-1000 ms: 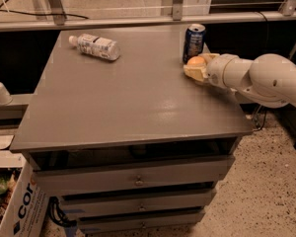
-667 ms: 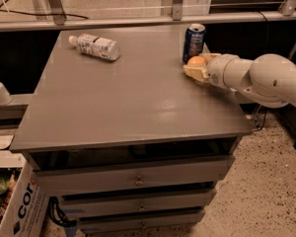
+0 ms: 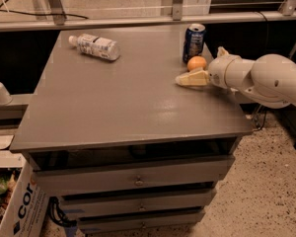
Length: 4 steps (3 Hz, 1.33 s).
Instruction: Move orange near pepsi can
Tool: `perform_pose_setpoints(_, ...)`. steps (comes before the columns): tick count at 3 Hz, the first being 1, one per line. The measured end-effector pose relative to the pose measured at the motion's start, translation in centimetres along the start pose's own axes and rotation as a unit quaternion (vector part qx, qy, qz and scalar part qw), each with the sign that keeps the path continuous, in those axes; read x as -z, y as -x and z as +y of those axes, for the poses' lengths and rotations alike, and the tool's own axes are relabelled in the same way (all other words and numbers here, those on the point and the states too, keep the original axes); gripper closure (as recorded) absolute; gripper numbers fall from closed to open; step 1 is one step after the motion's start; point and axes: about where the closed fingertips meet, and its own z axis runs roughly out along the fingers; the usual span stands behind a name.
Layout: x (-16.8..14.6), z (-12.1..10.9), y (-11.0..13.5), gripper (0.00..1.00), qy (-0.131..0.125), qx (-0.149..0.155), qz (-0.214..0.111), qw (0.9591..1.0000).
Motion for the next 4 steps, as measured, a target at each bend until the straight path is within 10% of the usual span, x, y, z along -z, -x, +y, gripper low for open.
perform_pose_setpoints(4,7.1,2.6,3.5,0.00,0.061,-0.011,-0.028,0.9977)
